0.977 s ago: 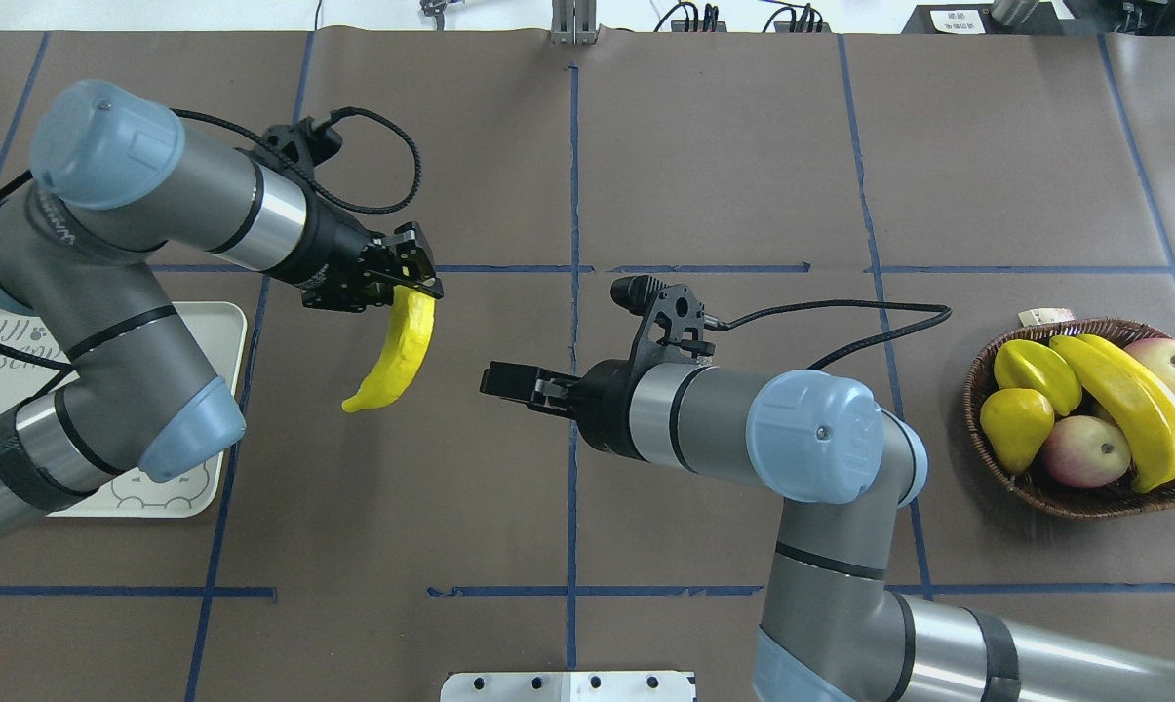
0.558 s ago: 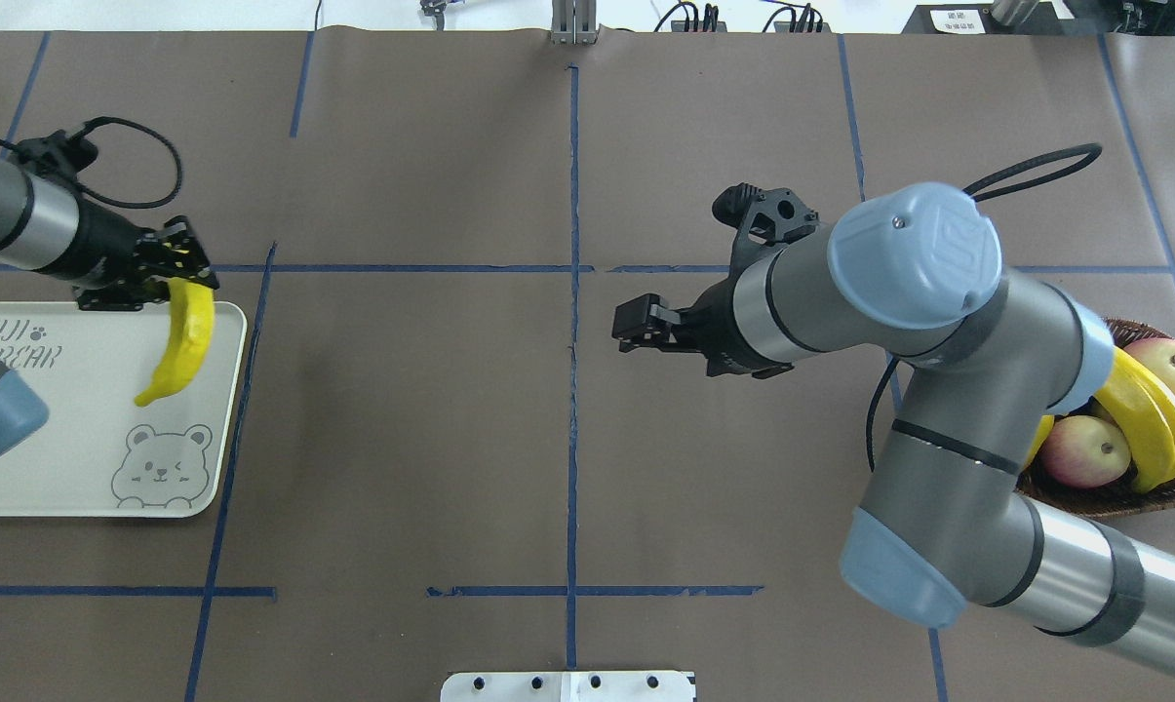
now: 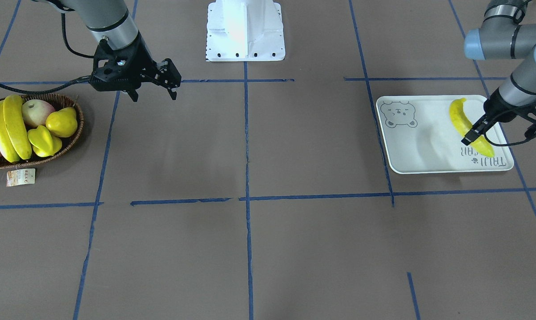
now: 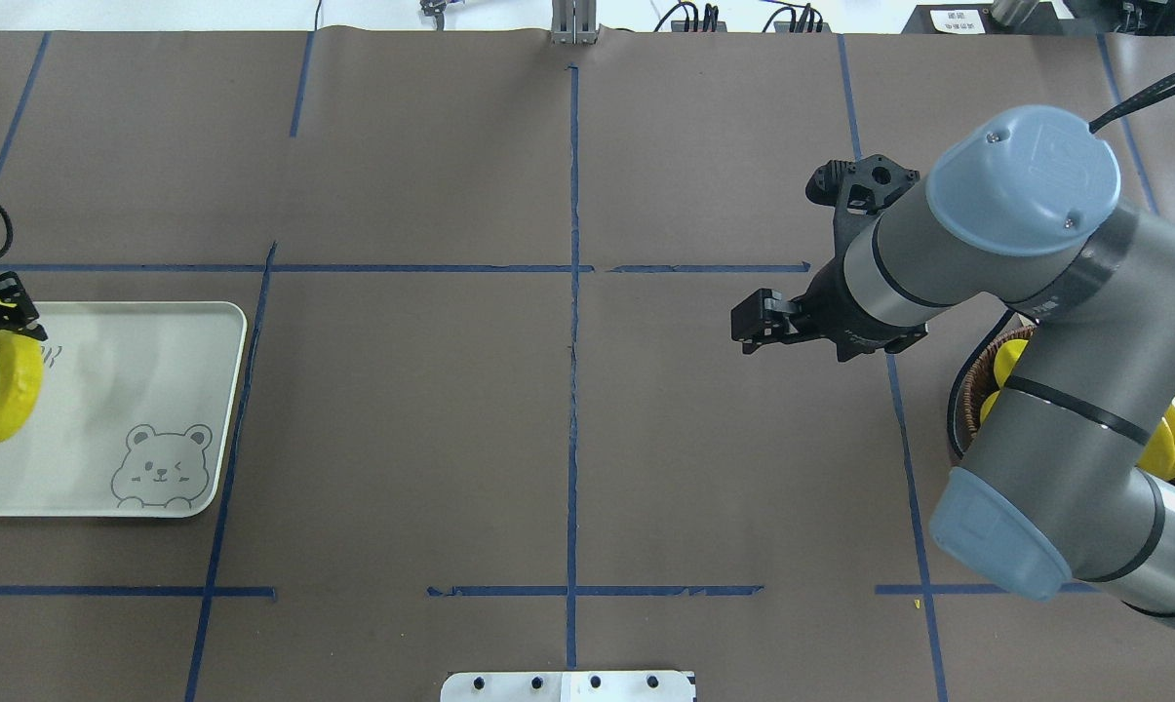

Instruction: Transfer all bananas from basket to plate

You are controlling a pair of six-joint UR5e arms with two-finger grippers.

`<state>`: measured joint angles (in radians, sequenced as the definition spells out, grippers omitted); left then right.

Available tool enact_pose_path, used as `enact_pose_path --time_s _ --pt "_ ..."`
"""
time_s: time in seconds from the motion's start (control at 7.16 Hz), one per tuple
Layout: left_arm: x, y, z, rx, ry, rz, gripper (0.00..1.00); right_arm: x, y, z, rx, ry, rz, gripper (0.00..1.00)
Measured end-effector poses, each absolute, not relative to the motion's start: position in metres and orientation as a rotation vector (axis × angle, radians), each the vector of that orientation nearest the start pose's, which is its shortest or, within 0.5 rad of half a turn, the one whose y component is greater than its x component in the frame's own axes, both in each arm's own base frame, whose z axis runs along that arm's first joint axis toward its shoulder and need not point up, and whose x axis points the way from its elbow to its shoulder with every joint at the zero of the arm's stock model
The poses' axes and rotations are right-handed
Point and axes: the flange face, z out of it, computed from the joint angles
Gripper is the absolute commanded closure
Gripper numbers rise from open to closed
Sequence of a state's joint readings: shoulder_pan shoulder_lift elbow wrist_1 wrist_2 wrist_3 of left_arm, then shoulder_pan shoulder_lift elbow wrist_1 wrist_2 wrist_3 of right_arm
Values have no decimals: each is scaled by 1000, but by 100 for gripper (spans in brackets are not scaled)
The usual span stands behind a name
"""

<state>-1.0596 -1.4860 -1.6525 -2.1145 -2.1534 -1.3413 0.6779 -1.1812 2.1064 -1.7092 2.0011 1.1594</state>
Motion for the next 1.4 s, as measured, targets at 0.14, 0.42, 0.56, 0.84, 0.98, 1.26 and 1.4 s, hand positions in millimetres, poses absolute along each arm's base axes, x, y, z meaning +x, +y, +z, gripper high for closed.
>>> enact_pose_path --time_s 0.14,0.42,0.56,0.84,0.98,1.26,1.4 --pt "154 -460 634 -135 753 -622 97 -353 -405 237 53 -868 77 0" --pt "146 -461 667 -118 754 -612 79 -350 -403 235 57 -872 73 0" --pt "147 -464 676 -115 755 -610 53 -350 -403 234 57 -872 73 0" --pt "150 -470 688 -104 763 -597 0 -350 -403 235 56 -871 73 0" --pt "151 -471 687 -86 777 -573 0 -350 -403 237 55 -868 75 0" --pt "143 -476 670 -71 856 -493 0 -339 -405 250 50 -848 90 0" --pt "135 -485 642 -78 941 -457 0 -321 -401 266 57 -828 78 0"
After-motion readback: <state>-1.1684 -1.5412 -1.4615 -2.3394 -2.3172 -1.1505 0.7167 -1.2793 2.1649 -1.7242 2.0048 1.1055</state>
